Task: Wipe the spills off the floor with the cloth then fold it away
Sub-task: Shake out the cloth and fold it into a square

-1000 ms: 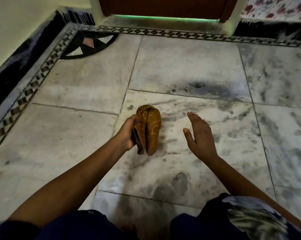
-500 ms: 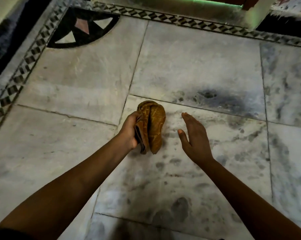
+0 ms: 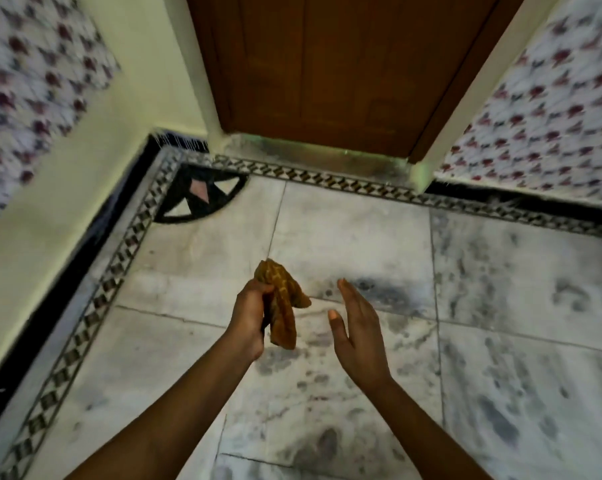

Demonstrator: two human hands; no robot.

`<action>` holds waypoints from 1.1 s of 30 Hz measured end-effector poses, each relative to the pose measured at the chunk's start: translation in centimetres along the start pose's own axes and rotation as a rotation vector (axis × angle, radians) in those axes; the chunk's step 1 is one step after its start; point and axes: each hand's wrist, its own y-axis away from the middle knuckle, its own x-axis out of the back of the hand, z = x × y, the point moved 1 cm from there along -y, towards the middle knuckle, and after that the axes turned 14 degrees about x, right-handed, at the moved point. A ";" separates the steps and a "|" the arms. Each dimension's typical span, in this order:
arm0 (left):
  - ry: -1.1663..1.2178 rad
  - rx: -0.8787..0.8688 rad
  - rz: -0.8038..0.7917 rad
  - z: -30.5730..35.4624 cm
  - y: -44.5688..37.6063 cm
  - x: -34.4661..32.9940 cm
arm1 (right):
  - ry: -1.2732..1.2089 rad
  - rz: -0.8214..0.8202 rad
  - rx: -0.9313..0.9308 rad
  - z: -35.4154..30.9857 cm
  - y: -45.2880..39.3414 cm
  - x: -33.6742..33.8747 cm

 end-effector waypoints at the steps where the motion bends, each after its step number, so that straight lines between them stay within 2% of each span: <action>1: -0.017 -0.030 0.010 2.1 3.6 -0.8 | -0.001 0.016 0.010 -2.8 -0.8 2.5; 9: -0.046 -0.182 0.047 12.6 27.1 -4.9 | -0.086 0.074 0.108 -21.8 -4.4 19.3; 15: -0.123 -0.338 0.004 16.5 40.4 -7.8 | -0.236 0.108 0.174 -30.9 -4.6 28.8; 18: -0.232 -0.467 -0.002 17.6 45.3 -9.4 | -0.332 0.136 0.204 -33.1 -5.0 31.9; 19: -0.235 -0.602 0.024 15.9 51.1 -10.7 | -0.354 0.149 0.311 -36.0 -2.4 36.1; 23: -0.385 -0.668 0.067 16.1 54.5 -11.6 | -0.376 0.147 0.372 -38.3 -2.1 38.3; 29: -0.376 -0.634 0.066 16.8 55.0 -12.1 | -0.378 0.205 0.392 -39.3 -2.7 40.3; 33: -0.337 -0.648 0.074 16.9 55.3 -12.3 | -0.416 0.168 0.441 -40.7 -1.8 41.1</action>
